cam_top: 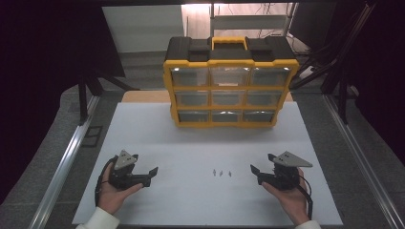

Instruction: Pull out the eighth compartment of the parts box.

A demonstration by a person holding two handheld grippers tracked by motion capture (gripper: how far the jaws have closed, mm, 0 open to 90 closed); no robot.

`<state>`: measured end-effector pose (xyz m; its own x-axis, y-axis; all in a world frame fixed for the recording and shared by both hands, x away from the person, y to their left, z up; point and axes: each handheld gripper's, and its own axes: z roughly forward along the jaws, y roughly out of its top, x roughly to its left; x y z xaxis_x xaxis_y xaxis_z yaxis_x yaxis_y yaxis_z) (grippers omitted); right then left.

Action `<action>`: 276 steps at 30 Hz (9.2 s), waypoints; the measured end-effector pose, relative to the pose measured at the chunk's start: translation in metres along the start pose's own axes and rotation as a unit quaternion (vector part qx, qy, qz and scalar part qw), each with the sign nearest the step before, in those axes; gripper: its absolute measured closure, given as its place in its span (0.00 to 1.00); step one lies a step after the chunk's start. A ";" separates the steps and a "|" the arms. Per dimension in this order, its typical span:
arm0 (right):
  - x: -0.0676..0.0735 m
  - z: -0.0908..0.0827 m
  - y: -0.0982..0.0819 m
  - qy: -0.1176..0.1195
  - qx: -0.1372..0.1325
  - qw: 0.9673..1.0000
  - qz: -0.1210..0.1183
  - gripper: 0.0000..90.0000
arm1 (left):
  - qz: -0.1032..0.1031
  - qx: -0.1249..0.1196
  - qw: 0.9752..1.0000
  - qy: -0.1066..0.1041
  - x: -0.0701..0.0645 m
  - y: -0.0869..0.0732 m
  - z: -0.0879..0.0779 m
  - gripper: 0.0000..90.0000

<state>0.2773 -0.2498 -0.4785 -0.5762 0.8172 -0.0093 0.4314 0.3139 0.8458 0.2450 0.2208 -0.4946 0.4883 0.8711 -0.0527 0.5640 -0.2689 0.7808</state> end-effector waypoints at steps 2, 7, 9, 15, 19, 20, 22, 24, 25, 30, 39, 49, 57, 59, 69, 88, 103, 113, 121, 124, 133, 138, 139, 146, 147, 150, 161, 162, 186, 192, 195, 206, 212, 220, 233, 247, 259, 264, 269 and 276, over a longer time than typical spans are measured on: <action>0.002 0.001 0.000 -0.002 -0.001 1.000 -0.002 0.24 | -0.001 -0.001 1.000 0.000 0.000 0.000 0.000 0.13; 0.006 0.003 0.002 -0.003 -0.006 1.000 0.000 0.24 | -0.001 -0.001 1.000 0.002 0.000 0.000 0.001 0.13; 0.007 0.004 0.002 -0.004 -0.008 1.000 0.002 0.25 | 0.001 0.001 1.000 0.002 0.000 0.000 0.001 0.13; 0.013 0.008 0.002 -0.002 -0.008 1.000 0.002 0.25 | 0.001 0.001 1.000 0.003 0.000 0.000 0.001 0.13; 0.017 0.011 0.003 -0.002 -0.007 1.000 -0.003 0.25 | 0.004 0.004 1.000 0.003 -0.001 0.000 0.001 0.13; 0.018 0.011 0.003 -0.001 -0.007 1.000 -0.005 0.25 | 0.003 0.003 1.000 0.002 -0.001 0.000 0.001 0.13; 0.020 0.013 0.003 0.000 -0.005 1.000 -0.006 0.25 | 0.004 0.004 1.000 0.003 -0.001 0.000 0.001 0.13; 0.022 0.014 0.003 0.003 -0.006 1.000 -0.009 0.25 | 0.004 0.003 1.000 0.002 -0.001 0.000 0.001 0.13; 0.023 0.015 0.004 0.005 -0.005 1.000 -0.011 0.25 | 0.005 0.004 1.000 0.002 -0.001 0.000 0.001 0.13; 0.028 0.017 0.005 0.010 -0.007 1.000 -0.016 0.25 | 0.006 0.005 1.000 0.003 -0.001 0.000 0.002 0.13; 0.038 0.021 0.007 0.014 -0.010 1.000 -0.023 0.25 | 0.008 0.006 1.000 0.004 -0.002 0.000 0.002 0.13; 0.047 0.026 0.008 0.016 -0.010 0.999 -0.030 0.25 | 0.010 0.010 1.000 0.006 -0.002 0.000 0.003 0.13; 0.054 0.030 0.008 0.017 -0.010 0.999 -0.035 0.25 | 0.011 0.012 1.000 0.006 -0.002 0.000 0.004 0.13; 0.056 0.031 0.008 0.017 -0.009 0.999 -0.037 0.24 | 0.011 0.012 1.000 0.006 -0.002 0.000 0.003 0.13; 0.064 0.035 0.008 0.007 -0.008 0.999 -0.052 0.22 | 0.012 0.012 1.000 0.007 -0.002 0.000 0.003 0.13; 0.074 0.035 0.008 -0.037 -0.013 0.990 -0.136 0.17 | 0.013 0.014 1.000 0.010 -0.001 -0.001 0.003 0.13; 0.080 0.034 0.007 -0.071 -0.012 0.976 -0.205 0.17 | 0.012 0.015 1.000 0.011 0.000 -0.001 0.003 0.13; 0.081 0.034 0.006 -0.092 -0.011 0.965 -0.246 0.18 | 0.012 0.015 1.000 0.013 0.001 -0.001 0.002 0.13; 0.083 0.034 0.004 -0.102 -0.010 0.957 -0.270 0.19 | 0.016 0.017 1.000 0.013 0.000 -0.001 0.003 0.13; 0.084 0.034 0.004 -0.107 -0.008 0.954 -0.280 0.19 | 0.015 0.016 1.000 0.014 0.000 -0.001 0.003 0.13; 0.084 0.034 0.004 -0.120 -0.007 0.946 -0.302 0.19 | 0.018 0.017 1.000 0.014 -0.001 -0.001 0.003 0.13; 0.083 0.034 0.003 -0.125 -0.005 0.942 -0.312 0.19 | 0.018 0.018 1.000 0.014 -0.001 -0.001 0.003 0.13; 0.084 0.034 0.003 -0.127 -0.004 0.941 -0.313 0.19 | 0.019 0.018 1.000 0.014 -0.001 -0.001 0.003 0.13; 0.087 0.035 0.002 -0.135 -0.002 0.930 -0.341 0.19 | 0.018 0.017 1.000 0.015 -0.001 -0.001 0.003 0.13; 0.088 0.036 0.002 -0.137 -0.006 0.929 -0.344 0.19 | 0.018 0.017 1.000 0.015 -0.001 -0.001 0.003 0.13; 0.089 0.035 0.001 -0.142 -0.004 0.924 -0.354 0.19 | 0.019 0.018 1.000 0.015 -0.001 -0.001 0.003 0.13; 0.093 0.039 -0.002 -0.154 -0.002 0.910 -0.385 0.19 | 0.022 0.018 0.999 0.014 -0.002 -0.002 0.003 0.13; 0.094 0.039 -0.002 -0.155 0.001 0.909 -0.388 0.19 | 0.023 0.019 0.999 0.014 -0.002 -0.002 0.003 0.13; 0.102 0.045 -0.006 -0.177 -0.005 0.878 -0.445 0.20 | 0.025 0.022 0.999 0.017 -0.004 -0.002 0.004 0.13; 0.104 0.048 -0.006 -0.180 -0.005 0.867 -0.464 0.20 | 0.025 0.022 0.999 0.017 -0.004 -0.002 0.004 0.13; 0.105 0.049 -0.007 -0.183 -0.008 0.866 -0.466 0.20 | 0.025 0.022 0.999 0.017 -0.004 -0.002 0.004 0.13; 0.110 0.053 -0.008 -0.190 -0.011 0.850 -0.490 0.20 | 0.026 0.023 0.999 0.017 -0.004 -0.003 0.004 0.13; 0.109 0.055 -0.007 -0.194 -0.014 0.845 -0.499 0.20 | 0.025 0.022 0.999 0.017 -0.003 -0.003 0.004 0.13; 0.110 0.058 -0.006 -0.197 -0.014 0.841 -0.503 0.20 | 0.025 0.024 0.999 0.019 -0.003 -0.003 0.004 0.13; 0.110 0.065 0.000 -0.206 -0.018 0.831 -0.516 0.20 | 0.022 0.022 0.999 0.019 -0.004 -0.003 0.003 0.13; 0.102 0.072 0.010 -0.216 -0.020 0.834 -0.507 0.21 | 0.021 0.023 0.999 0.020 -0.003 -0.004 0.003 0.13; 0.097 0.081 0.018 -0.223 -0.022 0.834 -0.504 0.22 | 0.022 0.023 0.999 0.020 -0.003 -0.004 0.003 0.13; 0.094 0.083 0.023 -0.226 -0.022 0.834 -0.502 0.22 | 0.023 0.022 0.999 0.021 -0.003 -0.004 0.002 0.13; 0.089 0.086 0.025 -0.231 -0.019 0.835 -0.498 0.22 | 0.023 0.022 0.999 0.022 -0.003 -0.004 0.002 0.13; 0.086 0.088 0.029 -0.236 -0.021 0.839 -0.490 0.22 | 0.024 0.023 0.999 0.022 -0.004 -0.004 0.002 0.13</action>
<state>0.3020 -0.1279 -0.5015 -0.2971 0.2809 -0.9126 -0.1196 0.9373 0.3274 0.2424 0.2179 -0.4991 0.4859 0.8739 0.0116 0.5717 -0.3279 0.7521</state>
